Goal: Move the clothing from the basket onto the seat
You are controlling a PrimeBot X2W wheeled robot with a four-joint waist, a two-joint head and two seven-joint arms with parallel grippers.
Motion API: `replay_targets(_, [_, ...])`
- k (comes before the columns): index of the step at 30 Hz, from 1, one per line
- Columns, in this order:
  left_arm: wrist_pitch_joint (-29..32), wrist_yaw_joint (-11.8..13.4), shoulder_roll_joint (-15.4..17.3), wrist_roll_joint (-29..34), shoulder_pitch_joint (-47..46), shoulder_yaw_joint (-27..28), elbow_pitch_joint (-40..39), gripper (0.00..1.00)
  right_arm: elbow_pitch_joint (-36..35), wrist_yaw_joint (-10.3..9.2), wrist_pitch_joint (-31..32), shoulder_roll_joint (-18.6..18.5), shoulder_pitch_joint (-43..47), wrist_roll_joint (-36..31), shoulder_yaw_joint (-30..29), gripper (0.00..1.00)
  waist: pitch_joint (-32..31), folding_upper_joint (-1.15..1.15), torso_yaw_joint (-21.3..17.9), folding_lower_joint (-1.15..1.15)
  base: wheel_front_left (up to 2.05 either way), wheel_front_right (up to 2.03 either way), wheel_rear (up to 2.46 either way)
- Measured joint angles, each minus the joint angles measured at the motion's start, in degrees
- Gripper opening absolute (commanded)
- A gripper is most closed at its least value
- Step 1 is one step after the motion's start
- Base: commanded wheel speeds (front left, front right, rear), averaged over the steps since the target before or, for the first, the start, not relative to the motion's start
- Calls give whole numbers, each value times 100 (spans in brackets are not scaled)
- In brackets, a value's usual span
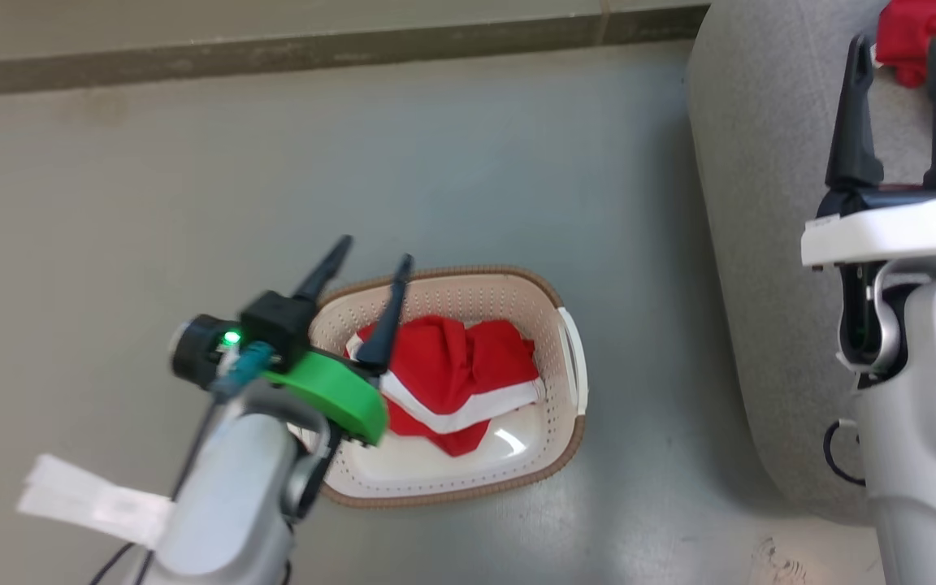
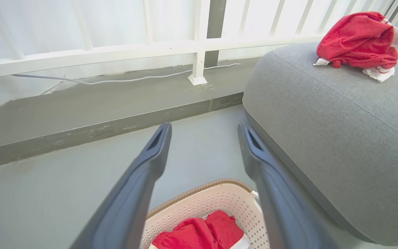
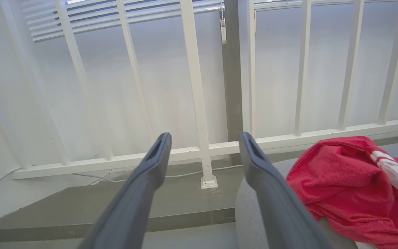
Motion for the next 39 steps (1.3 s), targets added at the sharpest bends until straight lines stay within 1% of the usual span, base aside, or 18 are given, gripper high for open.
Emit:
replay_targets(7, [0, 263, 247, -88, 208, 637, -393, 100, 53, 11, 0, 10, 259, -9, -4, 100, -331, 0, 4, 0, 0, 0, 0])
replay_targets(11, [0, 374, 365, -97, 413, 965, -582, 100, 71, 52, 0, 19, 493, -68, 44, 100, -536, 0, 7, 0, 0, 0, 0])
replay_targets(21, [0, 723, 599, -301, 1199, 1660, -904, 100, 133, 126, 0, 41, 1187, -105, 268, 100, -1033, 0, -11, 0, 0, 0, 0])
replay_targets(23, [0, 753, 647, -311, 1352, 1758, -966, 100, 137, 126, 0, 48, 1328, -105, 292, 100, -1117, 0, -21, 0, 0, 0, 0])
replay_targets(30, [0, 821, 662, -331, 1937, 2012, -1212, 100, 147, 144, 1, 67, 1767, -97, 397, 100, -1403, 0, -45, 0, 0, 0, 0])
replay_targets(39, [0, 822, 665, -335, 2404, 2100, -1405, 100, 159, 144, 1, 105, 2050, -43, 506, 100, -1685, 0, -85, 0, 0, 0, 0])
